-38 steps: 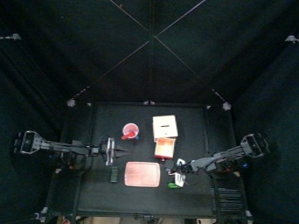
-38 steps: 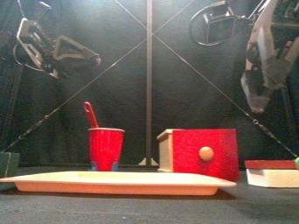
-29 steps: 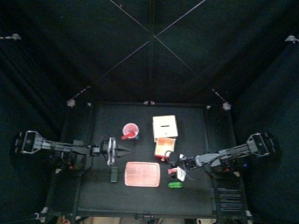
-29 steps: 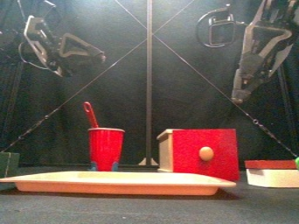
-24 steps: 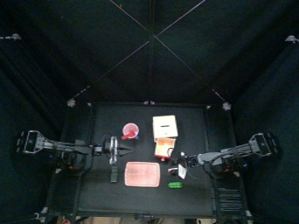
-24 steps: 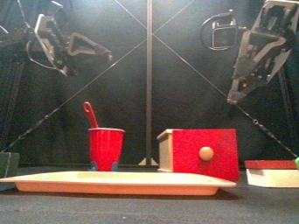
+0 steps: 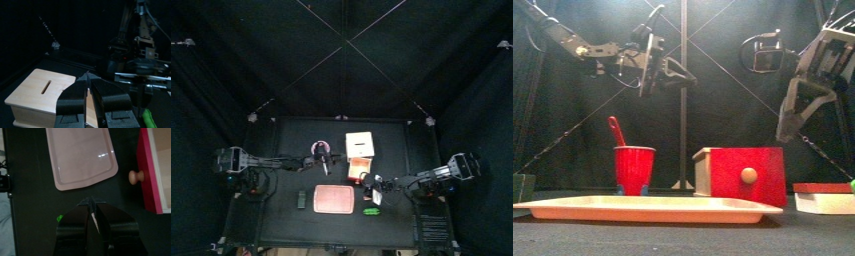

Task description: Close drawer

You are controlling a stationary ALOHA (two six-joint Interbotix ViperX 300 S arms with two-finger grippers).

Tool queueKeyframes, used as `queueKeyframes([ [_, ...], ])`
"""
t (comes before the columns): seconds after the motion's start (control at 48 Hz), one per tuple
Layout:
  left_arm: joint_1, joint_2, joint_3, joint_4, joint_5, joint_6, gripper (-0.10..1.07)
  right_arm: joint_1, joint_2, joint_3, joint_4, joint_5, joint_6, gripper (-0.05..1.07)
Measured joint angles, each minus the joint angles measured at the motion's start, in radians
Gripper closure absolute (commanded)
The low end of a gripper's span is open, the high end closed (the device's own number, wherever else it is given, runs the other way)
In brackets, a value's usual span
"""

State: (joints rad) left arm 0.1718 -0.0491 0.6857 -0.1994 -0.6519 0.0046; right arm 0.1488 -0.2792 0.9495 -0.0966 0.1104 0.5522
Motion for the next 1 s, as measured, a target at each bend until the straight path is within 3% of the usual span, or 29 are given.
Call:
queueKeyframes([
  [0.188,0.057,0.120,-0.144,-0.054,0.117,0.000,0.49,-0.017,0.025,0.002,-0.041,-0.002,0.002,0.55],
  [0.479,0.156,0.322,-0.350,-0.130,0.216,-0.002,0.49,-0.089,0.026,0.031,-0.057,-0.005,-0.003,0.56],
  [0.75,0.229,0.403,-0.459,-0.232,0.288,-0.002,0.49,-0.098,0.034,0.021,-0.101,-0.003,-0.002,0.56],
  [1.0,0.270,0.476,-0.537,-0.264,0.391,-0.003,0.49,-0.138,0.071,0.012,-0.127,-0.018,-0.002,0.56],
])
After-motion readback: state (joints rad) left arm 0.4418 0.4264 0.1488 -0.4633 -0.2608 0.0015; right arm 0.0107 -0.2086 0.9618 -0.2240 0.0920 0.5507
